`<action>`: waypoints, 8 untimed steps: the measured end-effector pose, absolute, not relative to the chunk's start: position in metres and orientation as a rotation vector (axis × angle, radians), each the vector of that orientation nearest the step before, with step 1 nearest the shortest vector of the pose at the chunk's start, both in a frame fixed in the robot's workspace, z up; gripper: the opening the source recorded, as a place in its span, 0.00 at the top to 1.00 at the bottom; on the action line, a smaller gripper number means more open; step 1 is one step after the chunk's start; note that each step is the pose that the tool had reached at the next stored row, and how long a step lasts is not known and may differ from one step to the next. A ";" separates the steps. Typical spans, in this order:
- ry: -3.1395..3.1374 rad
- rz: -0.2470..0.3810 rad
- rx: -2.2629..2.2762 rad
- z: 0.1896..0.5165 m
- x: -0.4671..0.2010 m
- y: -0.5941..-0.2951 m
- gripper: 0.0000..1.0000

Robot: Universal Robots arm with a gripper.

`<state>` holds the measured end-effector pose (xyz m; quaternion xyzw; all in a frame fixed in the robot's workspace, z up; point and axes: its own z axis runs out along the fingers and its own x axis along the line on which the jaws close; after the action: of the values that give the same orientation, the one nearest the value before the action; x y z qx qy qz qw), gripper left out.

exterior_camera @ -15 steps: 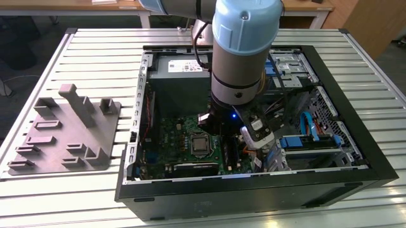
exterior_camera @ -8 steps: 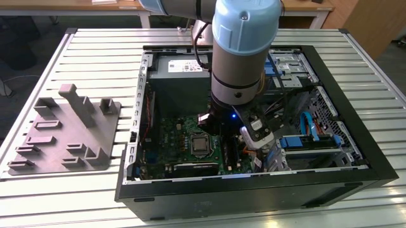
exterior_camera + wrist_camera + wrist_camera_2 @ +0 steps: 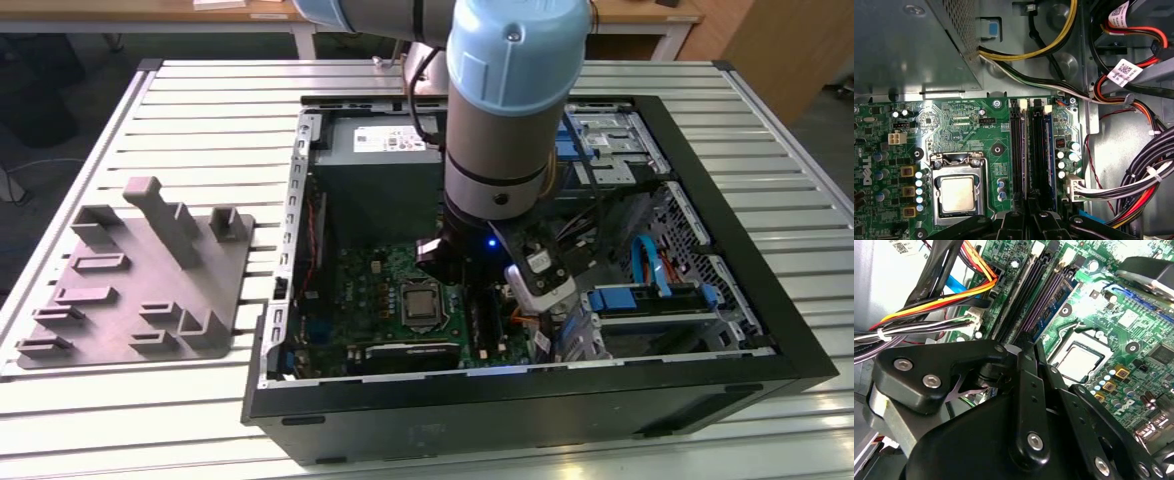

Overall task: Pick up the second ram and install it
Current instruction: 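Insert the second ram into the second slot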

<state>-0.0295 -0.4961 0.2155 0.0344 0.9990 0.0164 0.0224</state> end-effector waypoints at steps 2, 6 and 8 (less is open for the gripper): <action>3.094 0.047 0.106 0.215 -0.029 -0.496 0.86; 3.094 0.036 0.106 0.215 -0.029 -0.496 0.86; 3.094 0.032 0.106 0.215 -0.028 -0.496 0.86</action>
<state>-0.0278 -0.4962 0.2155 0.0341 0.9991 0.0103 0.0226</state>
